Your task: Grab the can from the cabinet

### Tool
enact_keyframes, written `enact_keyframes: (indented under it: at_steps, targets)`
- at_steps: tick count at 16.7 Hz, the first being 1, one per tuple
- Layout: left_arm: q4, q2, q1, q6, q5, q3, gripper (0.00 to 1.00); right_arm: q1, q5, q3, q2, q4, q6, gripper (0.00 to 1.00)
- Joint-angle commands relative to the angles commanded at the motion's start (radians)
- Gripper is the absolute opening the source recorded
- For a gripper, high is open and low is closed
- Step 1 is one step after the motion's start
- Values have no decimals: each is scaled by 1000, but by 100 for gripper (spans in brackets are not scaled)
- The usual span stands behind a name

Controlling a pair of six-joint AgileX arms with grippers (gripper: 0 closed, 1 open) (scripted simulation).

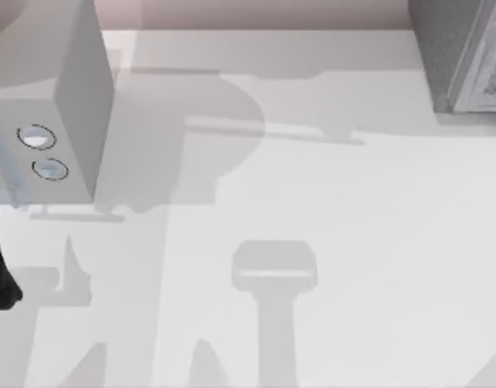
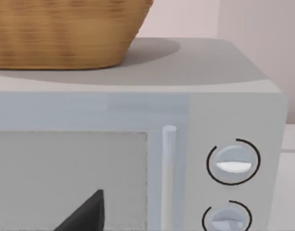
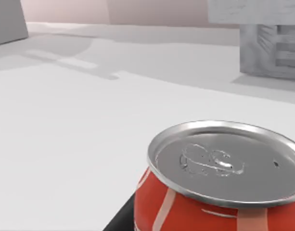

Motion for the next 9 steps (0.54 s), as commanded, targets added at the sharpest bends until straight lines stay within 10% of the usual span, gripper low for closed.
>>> enact_keyframes:
  at_steps: [3, 9]
  targets:
    - [0, 0, 0, 0, 0, 0, 100, 0, 0, 0, 0, 0, 0, 98]
    - [0, 0, 0, 0, 0, 0, 100, 0, 0, 0, 0, 0, 0, 100]
